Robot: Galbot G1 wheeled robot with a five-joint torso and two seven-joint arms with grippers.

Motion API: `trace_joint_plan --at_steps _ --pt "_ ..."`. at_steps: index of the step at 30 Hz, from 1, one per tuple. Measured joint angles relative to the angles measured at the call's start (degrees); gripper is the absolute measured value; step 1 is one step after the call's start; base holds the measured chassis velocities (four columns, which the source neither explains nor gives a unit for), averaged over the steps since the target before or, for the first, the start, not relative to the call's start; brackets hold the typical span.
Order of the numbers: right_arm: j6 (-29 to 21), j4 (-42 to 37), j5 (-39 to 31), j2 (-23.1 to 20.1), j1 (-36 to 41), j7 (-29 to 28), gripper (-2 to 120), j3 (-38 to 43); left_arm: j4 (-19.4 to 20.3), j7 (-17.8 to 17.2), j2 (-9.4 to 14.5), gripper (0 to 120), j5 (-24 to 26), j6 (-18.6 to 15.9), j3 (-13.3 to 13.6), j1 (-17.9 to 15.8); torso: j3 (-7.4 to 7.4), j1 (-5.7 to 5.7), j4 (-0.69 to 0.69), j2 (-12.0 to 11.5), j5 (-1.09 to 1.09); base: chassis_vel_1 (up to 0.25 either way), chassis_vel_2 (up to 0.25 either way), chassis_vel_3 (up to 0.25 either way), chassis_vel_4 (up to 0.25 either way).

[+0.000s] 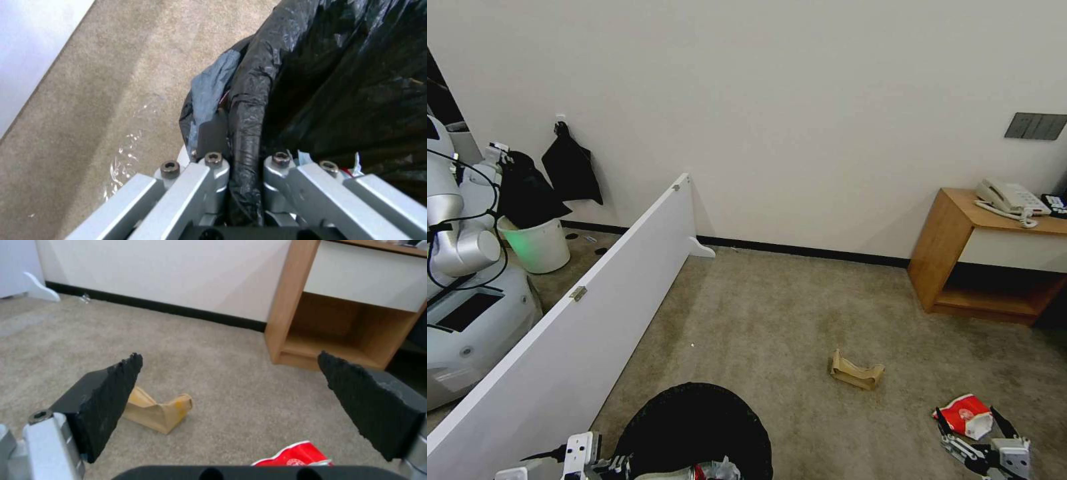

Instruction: Pick up the trash bin, then pick up the garbage from the floor and place it into the trash bin.

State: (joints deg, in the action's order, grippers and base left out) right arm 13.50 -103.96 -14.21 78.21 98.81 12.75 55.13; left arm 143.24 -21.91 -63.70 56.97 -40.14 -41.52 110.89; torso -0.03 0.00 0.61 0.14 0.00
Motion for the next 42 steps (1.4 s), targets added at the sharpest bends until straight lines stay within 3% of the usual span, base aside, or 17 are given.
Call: trace_joint_plan --at_steps 42 --pt "0.8 1.0 -0.9 0.3 -0.8 0.4 100 0.8 0.0 0.1 -0.2 3 -0.2 0.1 0.0 -0.1 0.00 0.00 0.00 0.0 0.00 -0.023 0.022 0.023 -0.022"
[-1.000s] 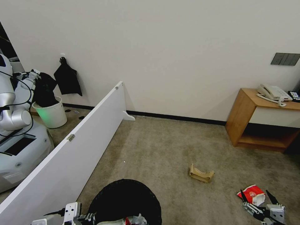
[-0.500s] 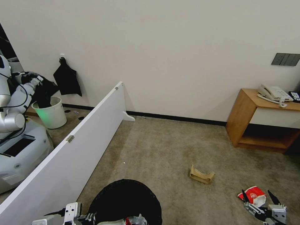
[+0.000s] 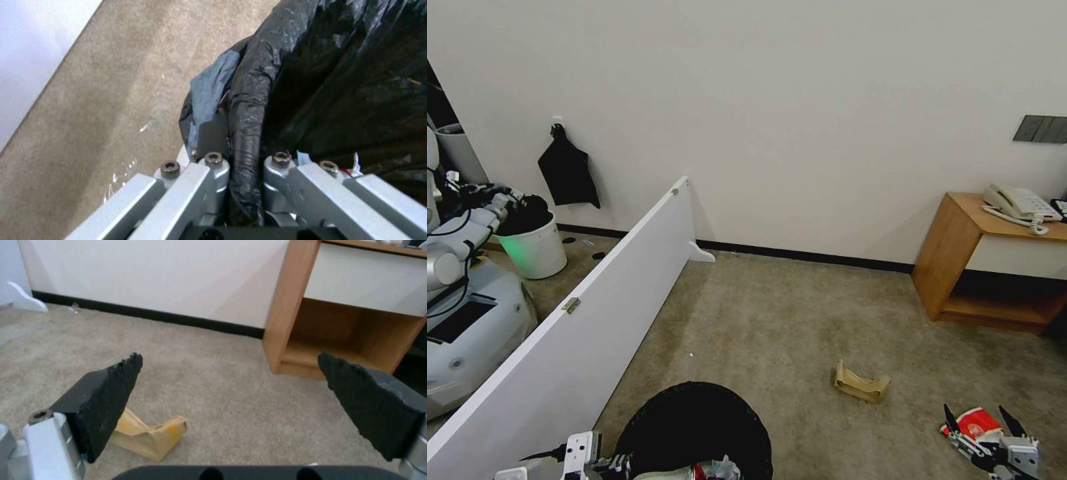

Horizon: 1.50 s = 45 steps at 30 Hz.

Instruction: Pick up the trash bin, then pick up the garbage from the floor and place it into the trash bin.

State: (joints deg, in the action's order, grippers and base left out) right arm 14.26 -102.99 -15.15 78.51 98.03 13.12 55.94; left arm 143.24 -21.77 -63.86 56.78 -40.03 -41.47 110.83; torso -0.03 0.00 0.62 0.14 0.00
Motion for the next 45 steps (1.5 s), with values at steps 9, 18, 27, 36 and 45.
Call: trace_joint_plan --at_steps 9,18,27,36,45 --pt "0.2 0.1 0.1 0.1 0.0 0.1 100 0.0 0.0 0.1 -0.1 3 -0.2 0.1 0.0 0.0 0.00 0.00 0.00 0.0 0.00 -0.066 0.069 0.072 -0.068" --pt "0.3 0.7 0.2 0.0 -0.2 0.2 100 0.0 0.0 0.1 -0.1 3 -0.2 0.1 -0.1 0.1 0.00 0.00 -0.01 0.0 0.00 -0.037 0.042 0.048 -0.041" --pt "0.5 3.4 0.2 -1.5 -0.9 0.2 100 0.5 0.0 0.1 -0.1 3 -0.1 0.1 -0.2 0.0 0.00 0.00 -0.01 0.0 0.00 -0.034 0.024 0.034 -0.031" --pt "-0.8 9.6 -2.3 -4.7 -2.6 -0.6 100 -0.4 0.0 0.1 -0.1 3 0.0 0.1 -0.5 0.1 0.00 0.00 0.00 0.0 0.00 0.000 0.000 0.000 0.000" --pt "-12.4 12.6 -4.1 -8.5 -5.5 -3.9 100 -3.1 0.0 0.1 -0.5 3 -0.1 0.1 -1.1 0.6 0.00 0.00 -0.01 0.0 0.00 0.000 0.000 0.000 0.000"
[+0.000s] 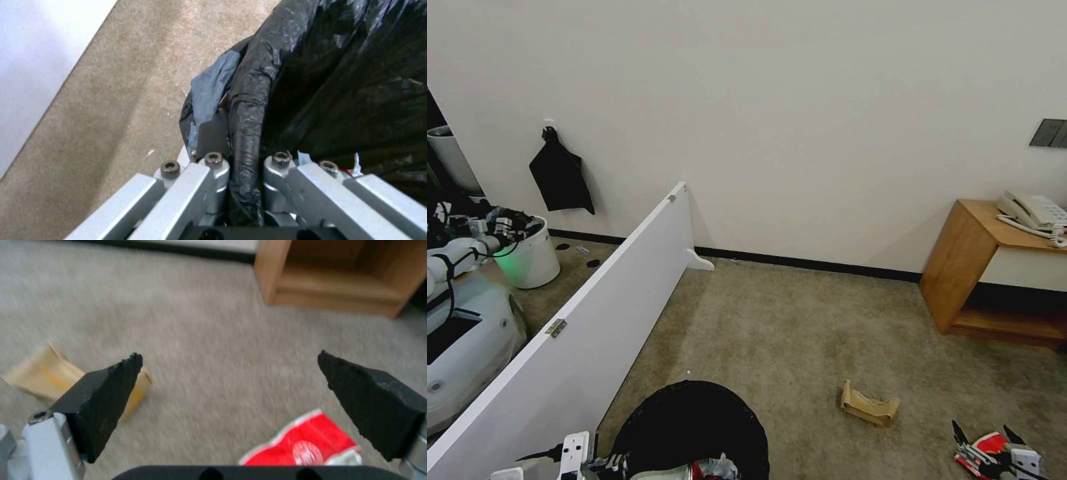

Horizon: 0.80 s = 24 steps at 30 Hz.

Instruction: Pick up the trash bin, then pick up the garbage from the floor and place it into the trash bin.

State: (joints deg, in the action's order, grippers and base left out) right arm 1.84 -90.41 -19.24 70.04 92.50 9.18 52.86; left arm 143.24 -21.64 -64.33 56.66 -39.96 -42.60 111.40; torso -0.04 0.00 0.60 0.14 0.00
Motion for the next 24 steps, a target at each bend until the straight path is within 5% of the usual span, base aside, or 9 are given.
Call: trace_joint_plan --at_steps 5,24 --pt "-4.8 3.1 1.2 -1.6 -1.8 0.0 100 -0.2 0.0 0.0 -0.2 3 0.0 0.0 -0.4 0.2 0.00 0.00 0.01 0.0 0.00 0.000 0.000 0.000 0.000" --pt "-6.2 14.1 0.9 -1.7 -8.4 -0.1 100 -0.3 0.0 0.0 -0.7 3 -0.3 0.0 -0.7 0.6 0.00 0.00 0.01 0.0 -0.01 0.000 0.000 0.000 0.000"
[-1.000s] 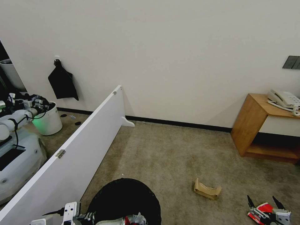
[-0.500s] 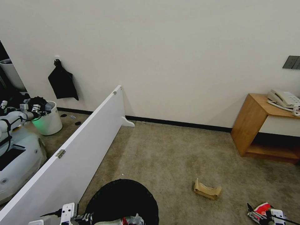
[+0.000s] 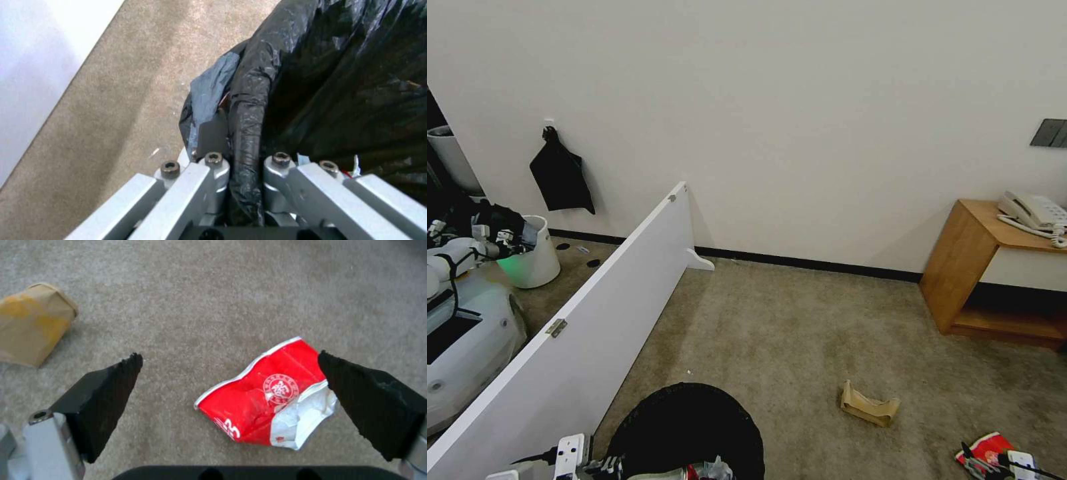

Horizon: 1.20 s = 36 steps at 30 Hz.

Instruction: Pick up the trash bin, then pick up the garbage from the floor and place it into the trash bin.

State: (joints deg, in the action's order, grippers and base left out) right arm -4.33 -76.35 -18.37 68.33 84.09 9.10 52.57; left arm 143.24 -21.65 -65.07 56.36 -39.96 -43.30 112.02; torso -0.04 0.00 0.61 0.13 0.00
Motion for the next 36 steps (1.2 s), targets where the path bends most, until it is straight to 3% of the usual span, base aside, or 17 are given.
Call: trace_joint_plan --at_steps 9,20,36 --pt "-2.4 7.3 -4.3 2.0 -4.4 -2.4 100 -1.3 0.0 0.0 -0.5 3 -0.5 0.0 0.0 0.2 0.00 0.00 0.00 0.0 0.01 0.000 0.000 0.000 0.000" --pt "-3.9 15.9 -4.9 2.3 -8.6 -6.8 100 -0.2 0.0 0.1 -1.2 3 -1.3 0.1 0.1 0.6 0.00 0.00 0.01 0.0 0.01 0.000 0.000 0.000 0.000" --pt "-2.3 15.8 -4.7 1.1 -10.5 -7.2 100 1.4 0.0 0.5 -1.6 3 -2.2 0.2 0.3 0.9 0.00 0.00 0.01 0.0 0.01 0.000 0.000 0.000 0.000"
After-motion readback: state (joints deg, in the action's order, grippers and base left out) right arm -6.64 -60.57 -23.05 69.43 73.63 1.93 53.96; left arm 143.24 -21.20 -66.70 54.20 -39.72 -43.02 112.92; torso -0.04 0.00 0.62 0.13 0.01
